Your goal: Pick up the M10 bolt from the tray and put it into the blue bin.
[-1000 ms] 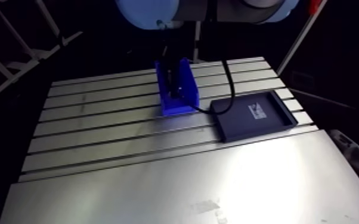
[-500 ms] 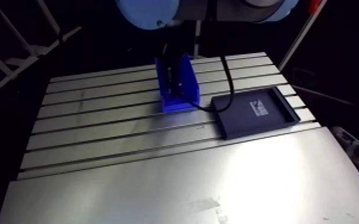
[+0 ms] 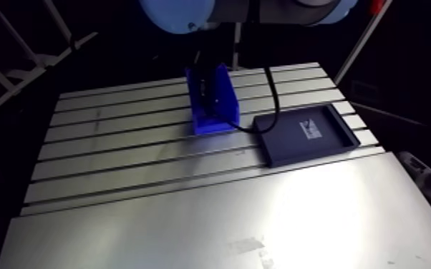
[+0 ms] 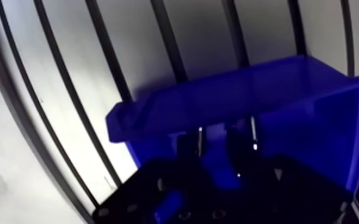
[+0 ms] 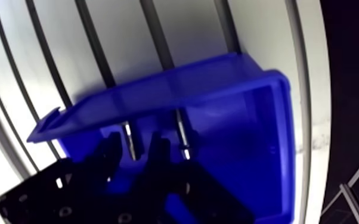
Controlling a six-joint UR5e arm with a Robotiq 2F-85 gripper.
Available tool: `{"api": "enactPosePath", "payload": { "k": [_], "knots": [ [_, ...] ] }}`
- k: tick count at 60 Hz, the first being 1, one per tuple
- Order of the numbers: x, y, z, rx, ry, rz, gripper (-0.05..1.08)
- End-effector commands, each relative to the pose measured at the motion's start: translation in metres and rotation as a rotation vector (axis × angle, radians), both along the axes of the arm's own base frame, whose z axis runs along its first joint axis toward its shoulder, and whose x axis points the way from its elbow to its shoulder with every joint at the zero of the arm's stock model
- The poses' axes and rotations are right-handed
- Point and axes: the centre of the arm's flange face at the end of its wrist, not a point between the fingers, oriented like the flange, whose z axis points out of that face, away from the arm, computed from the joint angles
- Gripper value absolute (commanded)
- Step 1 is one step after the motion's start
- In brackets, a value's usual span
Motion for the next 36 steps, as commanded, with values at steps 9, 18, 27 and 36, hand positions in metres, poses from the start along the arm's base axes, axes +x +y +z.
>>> {"api": "enactPosePath", "payload": {
  "k": [9, 18, 27, 36],
  "knots": [
    [-0.002, 0.000, 0.009, -0.002, 0.017, 0.009, 0.40],
    [-0.003, -0.001, 0.022, 0.001, 0.037, 0.011, 0.29],
    [0.000, -0.001, 0.041, 0.006, 0.060, 0.011, 0.21],
    [0.003, -0.002, 0.056, 0.006, 0.063, 0.011, 0.14]
  ]
}}
